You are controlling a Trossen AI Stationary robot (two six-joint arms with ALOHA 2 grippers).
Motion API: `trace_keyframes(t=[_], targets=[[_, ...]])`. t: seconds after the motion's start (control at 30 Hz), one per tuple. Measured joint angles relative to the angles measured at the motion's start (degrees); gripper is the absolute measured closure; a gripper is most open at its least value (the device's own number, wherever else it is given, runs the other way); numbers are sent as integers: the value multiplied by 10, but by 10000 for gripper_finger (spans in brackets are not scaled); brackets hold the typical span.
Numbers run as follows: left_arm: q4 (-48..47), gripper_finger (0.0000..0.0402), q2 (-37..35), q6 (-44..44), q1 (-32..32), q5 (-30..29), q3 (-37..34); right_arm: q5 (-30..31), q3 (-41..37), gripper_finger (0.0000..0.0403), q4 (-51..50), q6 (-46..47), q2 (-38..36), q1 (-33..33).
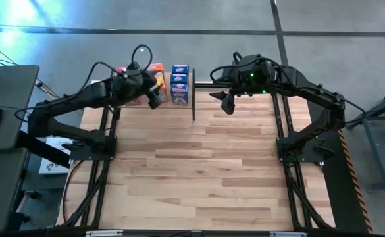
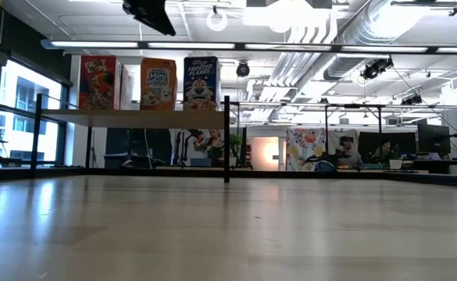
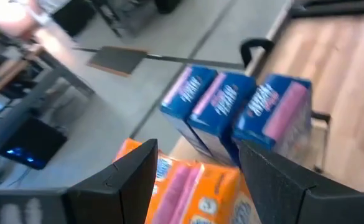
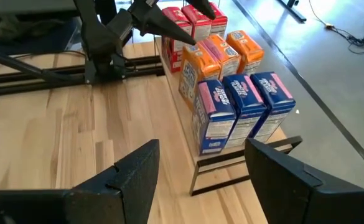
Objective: Stack cereal on shelf
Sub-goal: Adjust the orange cereal box on the shelf
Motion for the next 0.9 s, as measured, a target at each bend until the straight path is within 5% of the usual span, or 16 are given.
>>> trace_keyframes(t=[0.53,0.9], targets=[[-64,183,-24,97,78,160,0,4,0,173,-22,0,4,0],[-78,183,-20,73,87,172,0,9,0,173,-23,-1,15,0]])
